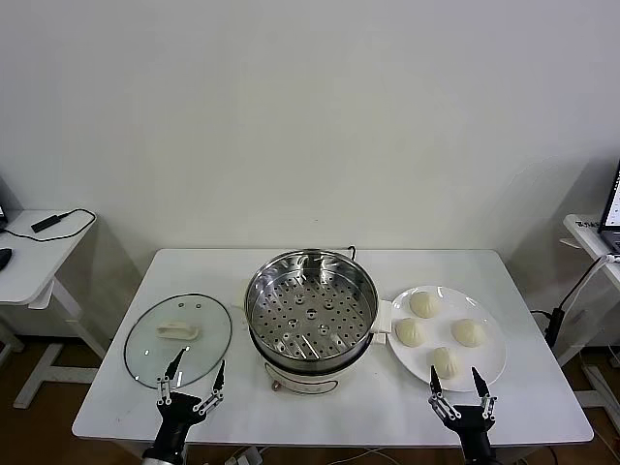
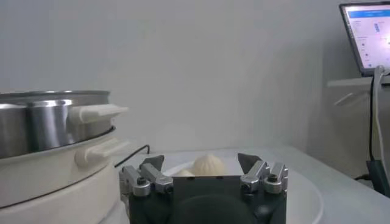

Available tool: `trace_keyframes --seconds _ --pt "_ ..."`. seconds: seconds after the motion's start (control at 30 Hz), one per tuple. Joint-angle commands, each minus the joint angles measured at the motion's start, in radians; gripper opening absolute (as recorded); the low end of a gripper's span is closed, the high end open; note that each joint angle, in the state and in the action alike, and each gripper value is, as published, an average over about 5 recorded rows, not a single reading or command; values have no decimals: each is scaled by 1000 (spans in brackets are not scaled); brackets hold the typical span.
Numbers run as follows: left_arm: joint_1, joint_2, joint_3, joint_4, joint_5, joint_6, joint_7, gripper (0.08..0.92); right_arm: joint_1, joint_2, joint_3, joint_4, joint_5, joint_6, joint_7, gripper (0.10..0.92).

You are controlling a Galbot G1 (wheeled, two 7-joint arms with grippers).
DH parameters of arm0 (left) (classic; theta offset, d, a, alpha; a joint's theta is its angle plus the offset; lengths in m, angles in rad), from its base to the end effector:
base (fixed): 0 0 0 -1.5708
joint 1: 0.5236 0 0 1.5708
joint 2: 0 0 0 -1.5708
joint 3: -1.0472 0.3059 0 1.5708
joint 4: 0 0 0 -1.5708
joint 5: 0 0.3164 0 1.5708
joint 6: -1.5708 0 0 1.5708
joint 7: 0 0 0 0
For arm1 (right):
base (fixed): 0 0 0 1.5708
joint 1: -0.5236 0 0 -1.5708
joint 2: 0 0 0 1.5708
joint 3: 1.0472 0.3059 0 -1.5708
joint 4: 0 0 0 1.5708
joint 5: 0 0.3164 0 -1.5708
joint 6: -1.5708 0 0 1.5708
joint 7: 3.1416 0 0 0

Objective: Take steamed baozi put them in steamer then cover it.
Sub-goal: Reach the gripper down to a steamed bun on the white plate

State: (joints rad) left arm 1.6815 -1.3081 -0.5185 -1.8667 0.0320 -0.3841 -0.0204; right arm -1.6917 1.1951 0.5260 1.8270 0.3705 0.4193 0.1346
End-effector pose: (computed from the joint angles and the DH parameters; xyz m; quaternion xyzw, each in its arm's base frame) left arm 0.1213 0.0540 -0.3459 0.0775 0.9898 0.1167 0.0241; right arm 0.1187 -0.0835 -0.3515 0.0267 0.9994 0.0211 0.0058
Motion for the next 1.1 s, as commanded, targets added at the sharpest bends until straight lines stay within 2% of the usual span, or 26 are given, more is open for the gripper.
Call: trace_keyframes --seconds 0.03,0.33,0.57,0.67,0.8,0.97,1.1 --pt "3 -1 1 -1 1 -6 -1 823 77 -34 20 24 25 -115 20 823" --pt "-4 6 7 -15 7 -16 0 823 462 -253 -60 -93 176 -395 99 823" --pt "-10 8 11 -25 7 -18 0 823 846 -465 -304 -310 334 -530 -1 823" --pt "-17 8 15 -25 7 -18 -1 823 993 -534 -440 -422 354 -541 -137 823" --pt "-24 9 16 -25 7 -17 -3 823 1164 -599 -623 -536 330 -563 -389 823" --pt "-30 9 18 -25 7 -14 -5 823 1405 -643 -891 -661 209 -555 -764 823" --pt "-36 5 20 -27 10 -8 -6 823 1605 -620 -1089 -752 67 -510 -1037 823"
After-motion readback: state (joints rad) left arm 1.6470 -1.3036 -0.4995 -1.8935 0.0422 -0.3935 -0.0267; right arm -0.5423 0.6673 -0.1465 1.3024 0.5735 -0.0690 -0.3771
